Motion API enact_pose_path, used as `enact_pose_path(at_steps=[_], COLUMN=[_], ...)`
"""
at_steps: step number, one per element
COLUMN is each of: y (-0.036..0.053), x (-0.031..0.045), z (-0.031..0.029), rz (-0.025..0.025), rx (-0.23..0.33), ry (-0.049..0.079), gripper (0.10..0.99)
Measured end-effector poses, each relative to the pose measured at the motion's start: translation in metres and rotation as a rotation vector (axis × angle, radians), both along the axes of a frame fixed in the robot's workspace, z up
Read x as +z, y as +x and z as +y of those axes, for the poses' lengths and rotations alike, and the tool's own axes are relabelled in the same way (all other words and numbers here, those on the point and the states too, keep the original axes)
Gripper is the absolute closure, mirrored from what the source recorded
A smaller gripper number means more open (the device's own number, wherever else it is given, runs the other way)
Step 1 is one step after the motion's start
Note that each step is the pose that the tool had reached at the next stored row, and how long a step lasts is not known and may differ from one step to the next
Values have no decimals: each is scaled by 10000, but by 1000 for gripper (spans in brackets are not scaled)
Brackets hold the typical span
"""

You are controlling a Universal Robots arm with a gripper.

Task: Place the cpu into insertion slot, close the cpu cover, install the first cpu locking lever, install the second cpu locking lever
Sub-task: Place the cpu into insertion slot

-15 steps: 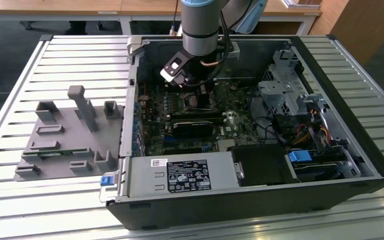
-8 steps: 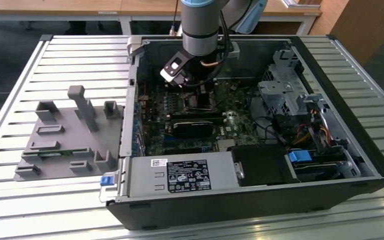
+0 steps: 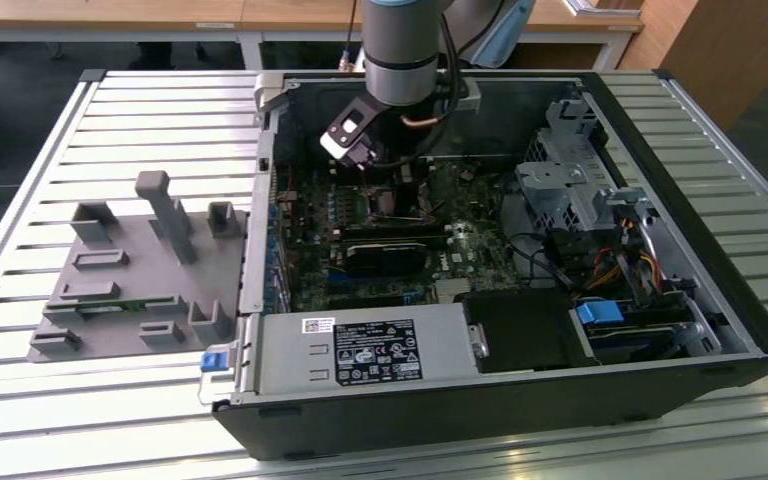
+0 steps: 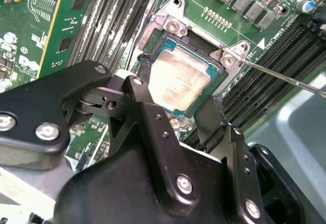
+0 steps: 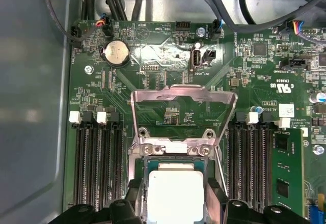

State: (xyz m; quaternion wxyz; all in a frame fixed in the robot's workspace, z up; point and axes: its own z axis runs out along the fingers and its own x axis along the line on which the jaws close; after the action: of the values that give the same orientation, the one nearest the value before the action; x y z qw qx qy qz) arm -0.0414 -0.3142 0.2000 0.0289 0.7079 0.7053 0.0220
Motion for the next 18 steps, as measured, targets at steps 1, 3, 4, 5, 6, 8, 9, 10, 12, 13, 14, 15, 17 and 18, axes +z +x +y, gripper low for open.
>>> enact_pose_path(at_steps=[1, 3, 4, 5, 6, 8, 9, 10, 12, 13, 14, 15, 17, 18], y=[2, 10, 16, 20, 27, 43, 46, 48, 49, 50, 50, 50, 50, 50], x=[8, 14, 16, 18, 21, 32, 39, 47, 65, 74, 83, 88, 96, 98], z=[0, 1, 0, 0, 0, 0, -1, 0, 0, 0, 0, 0, 0, 0], rz=[9, 45, 72, 92, 118, 173, 188, 195, 203, 205, 207, 208, 208, 206], rx=[1, 0, 0, 0, 0, 0, 0, 0, -2, -1, -1, 0, 0, -1], ry=[0, 3, 3, 2, 1, 1, 0, 1, 2, 1, 1, 0, 1, 3], gripper=[471, 486, 549, 612, 612, 725, 725, 784, 843, 902, 961, 961, 980, 980])
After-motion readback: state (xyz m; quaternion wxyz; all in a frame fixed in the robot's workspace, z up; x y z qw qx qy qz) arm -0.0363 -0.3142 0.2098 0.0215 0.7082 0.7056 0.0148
